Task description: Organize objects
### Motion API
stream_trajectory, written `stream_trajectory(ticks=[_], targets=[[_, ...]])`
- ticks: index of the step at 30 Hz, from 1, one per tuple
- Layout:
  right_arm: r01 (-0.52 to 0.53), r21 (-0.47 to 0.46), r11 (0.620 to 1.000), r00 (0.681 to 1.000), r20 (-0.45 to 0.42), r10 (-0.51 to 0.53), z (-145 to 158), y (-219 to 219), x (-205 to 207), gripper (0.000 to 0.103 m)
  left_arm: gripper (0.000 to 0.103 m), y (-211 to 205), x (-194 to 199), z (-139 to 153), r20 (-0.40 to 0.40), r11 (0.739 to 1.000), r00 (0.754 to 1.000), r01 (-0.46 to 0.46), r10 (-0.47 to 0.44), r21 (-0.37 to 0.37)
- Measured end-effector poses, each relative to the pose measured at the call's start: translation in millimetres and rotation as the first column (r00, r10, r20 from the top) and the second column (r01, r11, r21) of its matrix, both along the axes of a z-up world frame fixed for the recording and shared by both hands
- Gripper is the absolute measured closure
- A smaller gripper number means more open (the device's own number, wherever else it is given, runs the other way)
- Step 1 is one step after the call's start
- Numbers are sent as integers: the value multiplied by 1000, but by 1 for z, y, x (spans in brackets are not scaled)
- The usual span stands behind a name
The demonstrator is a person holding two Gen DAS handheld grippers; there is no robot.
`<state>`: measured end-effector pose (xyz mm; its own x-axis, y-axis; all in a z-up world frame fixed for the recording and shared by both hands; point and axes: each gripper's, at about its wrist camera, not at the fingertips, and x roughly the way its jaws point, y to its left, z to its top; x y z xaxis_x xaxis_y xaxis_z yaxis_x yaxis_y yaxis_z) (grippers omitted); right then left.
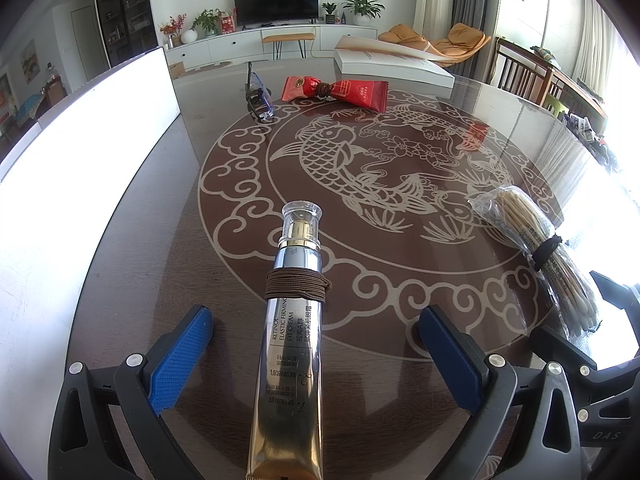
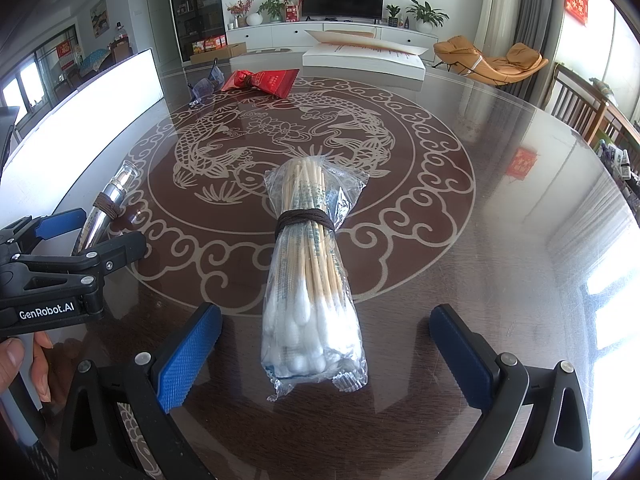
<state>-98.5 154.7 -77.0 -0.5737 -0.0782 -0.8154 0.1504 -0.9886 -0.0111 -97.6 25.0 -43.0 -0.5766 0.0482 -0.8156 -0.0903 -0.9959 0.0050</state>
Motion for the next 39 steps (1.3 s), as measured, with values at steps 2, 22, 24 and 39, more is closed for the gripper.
stream_trajectory(ticks=[2, 22, 24, 39], targets=[[0, 0, 1000, 1000, 0, 0, 0, 0, 0, 0, 0, 0, 0, 0, 0, 1000, 1000, 0, 0, 0], [0, 0, 1000, 1000, 0, 0, 0, 0, 0, 0, 0, 0, 0, -1, 0, 1000, 1000, 0, 0, 0], [0, 0, 1000, 1000, 0, 0, 0, 0, 0, 0, 0, 0, -1, 0, 0, 1000, 1000, 0, 0, 0], [0, 0, 1000, 1000, 0, 0, 0, 0, 0, 0, 0, 1, 3, -1, 1, 1000, 1000, 9, -9, 6]])
